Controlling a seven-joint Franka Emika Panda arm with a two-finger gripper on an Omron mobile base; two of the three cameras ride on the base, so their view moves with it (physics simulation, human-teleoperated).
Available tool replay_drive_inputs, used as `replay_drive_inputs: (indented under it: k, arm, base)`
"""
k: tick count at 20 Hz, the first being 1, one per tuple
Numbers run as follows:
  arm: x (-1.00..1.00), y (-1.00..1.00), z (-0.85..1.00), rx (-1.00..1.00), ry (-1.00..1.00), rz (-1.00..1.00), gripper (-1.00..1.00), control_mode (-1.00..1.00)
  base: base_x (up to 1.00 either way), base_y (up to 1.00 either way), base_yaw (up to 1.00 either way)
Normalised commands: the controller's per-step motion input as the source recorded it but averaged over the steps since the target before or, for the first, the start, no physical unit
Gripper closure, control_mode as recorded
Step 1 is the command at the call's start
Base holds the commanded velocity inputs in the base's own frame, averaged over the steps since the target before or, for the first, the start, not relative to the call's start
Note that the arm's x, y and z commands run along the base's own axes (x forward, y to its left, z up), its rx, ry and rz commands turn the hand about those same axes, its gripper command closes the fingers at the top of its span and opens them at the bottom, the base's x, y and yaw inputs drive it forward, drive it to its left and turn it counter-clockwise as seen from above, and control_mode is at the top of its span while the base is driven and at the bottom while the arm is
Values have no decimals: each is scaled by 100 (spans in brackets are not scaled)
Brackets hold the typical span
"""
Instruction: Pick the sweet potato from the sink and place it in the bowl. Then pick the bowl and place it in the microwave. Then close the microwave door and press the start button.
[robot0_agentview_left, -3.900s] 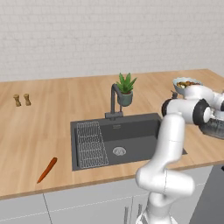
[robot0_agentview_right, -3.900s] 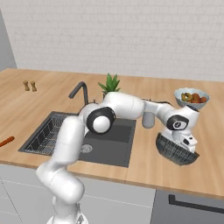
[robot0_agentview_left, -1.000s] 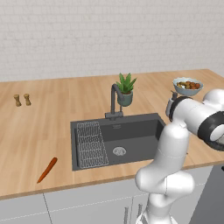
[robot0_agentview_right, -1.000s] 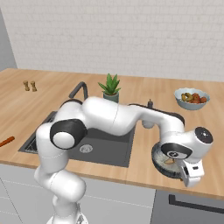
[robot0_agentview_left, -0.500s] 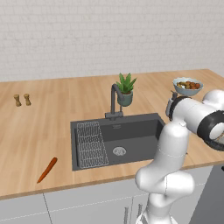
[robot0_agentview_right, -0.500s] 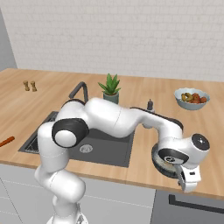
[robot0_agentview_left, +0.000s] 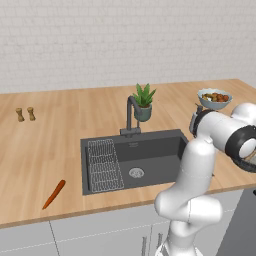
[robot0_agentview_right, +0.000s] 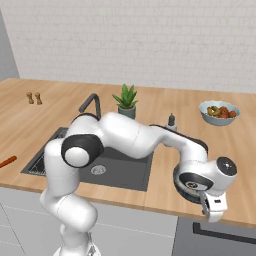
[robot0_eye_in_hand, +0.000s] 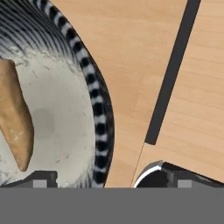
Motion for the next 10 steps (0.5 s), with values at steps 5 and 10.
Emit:
replay_drive_inputs:
  k: [5,10]
  arm:
    - [3,3,-16,0,0,-1,-100,-100]
    - [2,10,-9,0,0,0,100,-100]
  base:
    - [0,0,0]
    - [0,0,0]
